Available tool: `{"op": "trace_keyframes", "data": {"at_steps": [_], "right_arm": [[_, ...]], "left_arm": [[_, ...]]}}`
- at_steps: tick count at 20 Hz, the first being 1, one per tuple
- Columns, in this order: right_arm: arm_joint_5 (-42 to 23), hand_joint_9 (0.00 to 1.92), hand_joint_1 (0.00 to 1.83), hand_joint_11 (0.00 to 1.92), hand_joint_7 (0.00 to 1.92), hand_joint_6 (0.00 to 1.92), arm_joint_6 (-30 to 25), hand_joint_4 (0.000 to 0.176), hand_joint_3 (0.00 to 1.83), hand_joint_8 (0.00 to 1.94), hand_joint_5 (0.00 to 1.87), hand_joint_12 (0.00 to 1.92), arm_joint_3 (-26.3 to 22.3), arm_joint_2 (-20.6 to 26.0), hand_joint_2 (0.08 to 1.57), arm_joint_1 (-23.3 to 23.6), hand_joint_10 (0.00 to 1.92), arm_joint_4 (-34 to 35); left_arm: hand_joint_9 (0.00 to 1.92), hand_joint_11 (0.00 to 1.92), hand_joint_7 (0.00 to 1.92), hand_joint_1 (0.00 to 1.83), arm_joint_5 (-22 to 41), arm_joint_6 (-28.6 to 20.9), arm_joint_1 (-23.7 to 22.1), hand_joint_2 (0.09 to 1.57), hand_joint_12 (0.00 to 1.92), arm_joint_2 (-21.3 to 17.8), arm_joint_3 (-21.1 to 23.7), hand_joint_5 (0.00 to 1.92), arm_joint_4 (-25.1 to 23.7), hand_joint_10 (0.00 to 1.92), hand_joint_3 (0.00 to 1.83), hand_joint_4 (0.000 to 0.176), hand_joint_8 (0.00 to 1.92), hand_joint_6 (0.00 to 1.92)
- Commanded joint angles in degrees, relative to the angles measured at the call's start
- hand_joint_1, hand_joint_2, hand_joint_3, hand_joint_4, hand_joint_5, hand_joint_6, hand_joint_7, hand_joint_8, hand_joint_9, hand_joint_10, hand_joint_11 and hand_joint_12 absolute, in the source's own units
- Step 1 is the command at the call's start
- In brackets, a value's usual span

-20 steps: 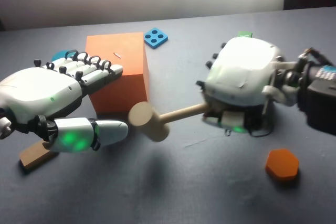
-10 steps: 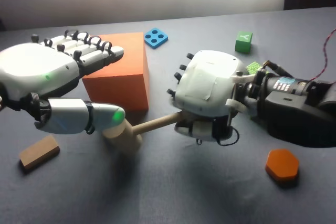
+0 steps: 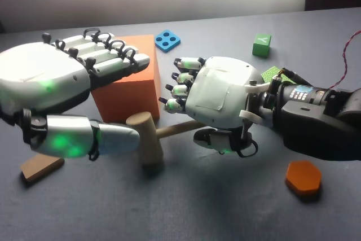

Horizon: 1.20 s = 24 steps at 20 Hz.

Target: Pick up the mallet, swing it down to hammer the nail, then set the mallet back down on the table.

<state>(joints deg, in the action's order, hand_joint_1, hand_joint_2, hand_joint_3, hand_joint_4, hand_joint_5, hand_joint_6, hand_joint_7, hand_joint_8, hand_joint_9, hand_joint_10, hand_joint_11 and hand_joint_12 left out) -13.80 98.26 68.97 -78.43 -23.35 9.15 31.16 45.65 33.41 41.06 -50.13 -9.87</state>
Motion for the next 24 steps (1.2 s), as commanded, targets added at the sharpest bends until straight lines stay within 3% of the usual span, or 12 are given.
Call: {"op": "trace_keyframes", "data": {"at_steps": [1,2,6,9,12,15,18,20,21,22,24], "right_arm": [[-6.08,0.31,0.53,0.00,0.39,0.03,0.45,0.000,0.00,0.06,0.33,1.02,-0.06,0.17,1.26,0.45,0.22,-0.62],[-6.08,0.32,0.53,0.00,0.39,0.01,0.44,0.000,0.00,0.02,0.32,0.98,-0.16,0.31,1.25,0.56,0.13,-0.62],[-6.58,0.14,0.54,0.00,0.13,0.00,-0.69,0.000,0.00,0.00,0.10,0.45,-2.39,2.30,1.21,1.16,0.00,-0.60],[-6.30,0.09,0.51,0.00,0.08,0.00,-1.54,0.000,0.00,0.00,0.05,0.39,-5.70,5.26,1.21,1.97,0.00,1.89],[-6.27,0.06,0.49,0.00,0.04,0.00,2.61,0.000,0.00,0.00,0.03,0.24,-9.08,8.84,1.22,3.35,0.00,10.88],[-5.76,0.08,0.51,0.00,0.07,0.01,4.26,0.000,0.00,0.01,0.07,0.24,-13.06,13.90,1.22,6.34,0.01,19.58],[-3.97,0.14,0.71,0.00,0.15,0.02,22.42,0.000,0.00,0.02,0.14,0.42,-19.13,20.24,1.15,9.83,0.02,45.62],[-3.92,0.20,0.68,0.00,0.23,0.02,33.98,0.000,0.00,0.02,0.19,0.55,-21.64,23.00,1.15,10.62,0.03,59.04],[-4.03,0.22,0.68,0.00,0.25,0.02,42.27,0.000,0.00,0.02,0.21,0.60,-23.41,25.26,1.14,11.02,0.03,68.18],[-4.41,0.26,0.67,0.00,0.29,0.03,45.45,0.000,0.00,0.03,0.25,0.71,-24.69,27.12,1.14,10.94,0.04,71.82],[-5.33,0.36,0.71,0.00,0.40,0.04,47.70,0.000,0.00,0.05,0.32,0.97,-26.96,29.78,1.12,10.20,0.08,72.70]], "left_arm": [[0.02,0.00,0.05,0.00,7.07,-0.20,-0.18,1.18,0.00,-0.79,0.32,0.03,0.52,0.01,0.00,0.000,0.01,0.00],[0.02,0.00,0.05,0.00,7.07,-0.18,0.25,1.18,0.00,-1.28,1.26,0.03,0.52,0.01,0.00,0.000,0.01,0.01],[0.02,0.00,0.05,0.00,7.32,0.35,0.78,1.18,0.00,-1.80,3.01,0.04,0.52,0.00,0.00,0.000,0.01,0.01],[0.06,0.02,0.10,0.00,8.68,1.16,0.85,1.19,0.01,-1.94,3.56,0.09,0.52,0.01,0.00,0.000,0.01,0.01],[0.03,0.00,0.07,0.00,9.37,1.94,0.81,1.18,0.00,-1.99,3.71,0.06,0.52,0.00,0.00,0.000,0.00,0.00],[0.03,0.00,0.06,0.00,9.92,2.22,1.15,1.18,0.00,-2.01,3.52,0.04,0.53,0.00,0.00,0.000,0.00,0.00],[0.03,0.00,0.07,0.00,10.77,3.98,1.15,1.18,0.00,-2.02,3.89,0.05,3.22,0.01,0.00,0.000,0.01,0.01],[0.02,0.00,0.05,0.00,10.93,4.96,1.14,1.18,0.00,-1.94,4.40,0.04,4.36,0.00,0.00,0.000,0.00,0.00],[0.03,0.00,0.05,0.00,10.92,5.20,1.15,1.18,0.00,-1.94,4.96,0.05,4.57,0.00,0.00,0.000,0.00,0.00],[0.03,0.00,0.05,0.00,10.86,5.93,1.17,1.18,0.00,-1.94,5.50,0.05,5.00,0.00,0.00,0.000,0.00,0.00],[0.10,0.04,0.13,0.00,10.85,6.51,1.30,1.19,0.02,-1.90,6.17,0.10,5.02,0.01,0.00,0.000,0.01,0.01]]}}
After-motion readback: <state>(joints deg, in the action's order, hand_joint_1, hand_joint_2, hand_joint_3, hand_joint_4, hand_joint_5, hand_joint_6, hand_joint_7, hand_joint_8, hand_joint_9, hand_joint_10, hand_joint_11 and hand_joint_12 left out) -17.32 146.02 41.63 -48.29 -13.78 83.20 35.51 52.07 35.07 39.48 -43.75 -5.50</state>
